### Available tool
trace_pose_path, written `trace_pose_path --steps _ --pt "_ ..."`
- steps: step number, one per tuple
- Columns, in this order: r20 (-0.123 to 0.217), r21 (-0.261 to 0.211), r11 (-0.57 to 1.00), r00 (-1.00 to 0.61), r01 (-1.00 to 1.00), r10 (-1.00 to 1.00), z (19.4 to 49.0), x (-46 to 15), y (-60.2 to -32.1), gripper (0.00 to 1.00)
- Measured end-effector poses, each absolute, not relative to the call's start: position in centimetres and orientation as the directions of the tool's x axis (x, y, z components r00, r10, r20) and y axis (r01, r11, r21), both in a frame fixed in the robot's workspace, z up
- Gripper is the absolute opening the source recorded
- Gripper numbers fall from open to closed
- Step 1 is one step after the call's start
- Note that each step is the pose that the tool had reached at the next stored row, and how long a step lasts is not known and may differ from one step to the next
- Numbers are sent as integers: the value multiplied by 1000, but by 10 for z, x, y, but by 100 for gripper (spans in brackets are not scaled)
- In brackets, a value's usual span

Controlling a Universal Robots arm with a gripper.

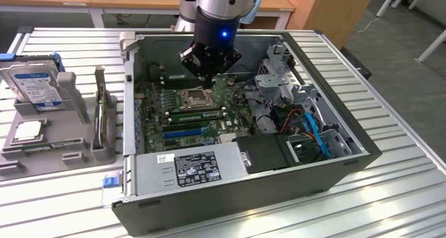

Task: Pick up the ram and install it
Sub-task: 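Press down the ram until it locks into place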

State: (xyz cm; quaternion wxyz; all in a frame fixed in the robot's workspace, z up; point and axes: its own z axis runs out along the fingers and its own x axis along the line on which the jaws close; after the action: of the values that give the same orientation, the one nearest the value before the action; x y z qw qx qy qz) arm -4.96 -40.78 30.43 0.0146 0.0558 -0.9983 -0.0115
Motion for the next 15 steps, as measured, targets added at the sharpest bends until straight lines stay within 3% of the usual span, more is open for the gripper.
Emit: trace_pose_path --steps 15 --pt "28 25 999 -999 -46 -47 304 -50 -408 11"
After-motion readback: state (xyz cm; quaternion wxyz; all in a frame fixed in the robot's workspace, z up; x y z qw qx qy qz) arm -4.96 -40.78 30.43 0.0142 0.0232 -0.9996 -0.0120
